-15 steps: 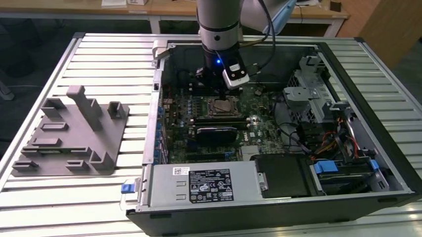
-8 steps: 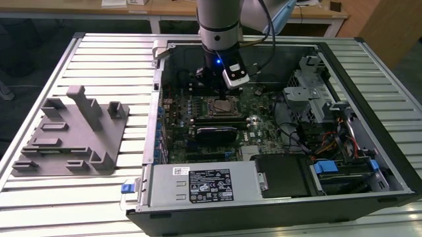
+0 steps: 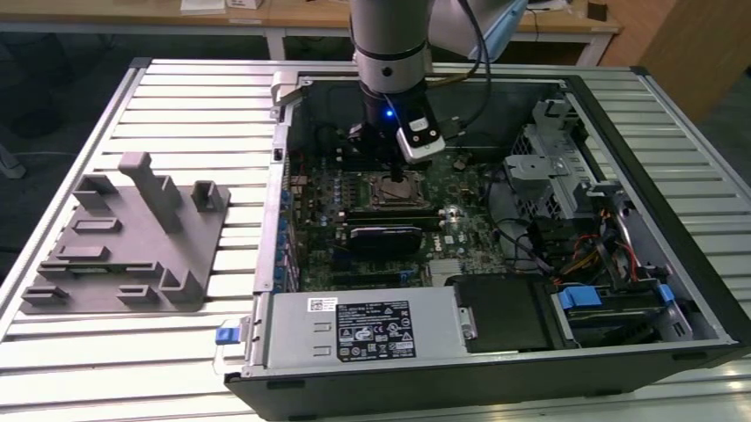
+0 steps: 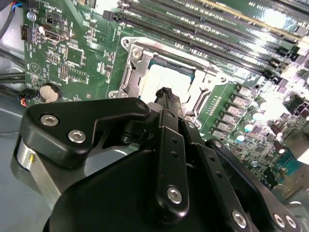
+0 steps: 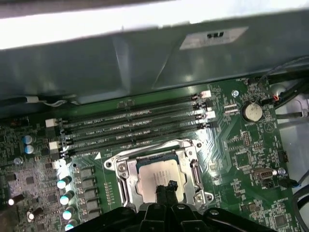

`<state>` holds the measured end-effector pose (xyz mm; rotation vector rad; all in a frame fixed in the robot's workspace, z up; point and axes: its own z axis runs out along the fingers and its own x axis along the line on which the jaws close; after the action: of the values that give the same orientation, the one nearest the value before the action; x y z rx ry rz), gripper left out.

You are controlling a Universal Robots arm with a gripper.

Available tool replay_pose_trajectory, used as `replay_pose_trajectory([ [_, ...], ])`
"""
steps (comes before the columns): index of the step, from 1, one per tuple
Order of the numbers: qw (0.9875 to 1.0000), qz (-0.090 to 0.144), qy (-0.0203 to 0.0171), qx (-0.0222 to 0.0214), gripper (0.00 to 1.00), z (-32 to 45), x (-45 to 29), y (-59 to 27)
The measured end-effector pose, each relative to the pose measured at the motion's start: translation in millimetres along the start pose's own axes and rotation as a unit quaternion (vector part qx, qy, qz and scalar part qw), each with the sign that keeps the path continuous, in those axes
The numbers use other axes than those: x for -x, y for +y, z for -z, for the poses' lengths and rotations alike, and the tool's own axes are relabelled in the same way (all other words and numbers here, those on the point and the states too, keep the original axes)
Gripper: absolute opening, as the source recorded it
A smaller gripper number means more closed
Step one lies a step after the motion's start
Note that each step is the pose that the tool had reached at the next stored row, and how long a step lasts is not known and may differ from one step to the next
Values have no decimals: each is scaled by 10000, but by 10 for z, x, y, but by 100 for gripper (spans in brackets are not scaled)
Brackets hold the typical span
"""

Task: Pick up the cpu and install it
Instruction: 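Install the second cpu locking lever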

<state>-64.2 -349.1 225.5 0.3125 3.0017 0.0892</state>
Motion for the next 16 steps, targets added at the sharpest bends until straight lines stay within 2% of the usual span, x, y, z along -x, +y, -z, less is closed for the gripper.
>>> replay_pose_trajectory([
  [6, 10000, 0, 0, -1, 11, 2, 9, -34],
  [16, 10000, -1, 1, 0, 11, 53, 40, -70],
])
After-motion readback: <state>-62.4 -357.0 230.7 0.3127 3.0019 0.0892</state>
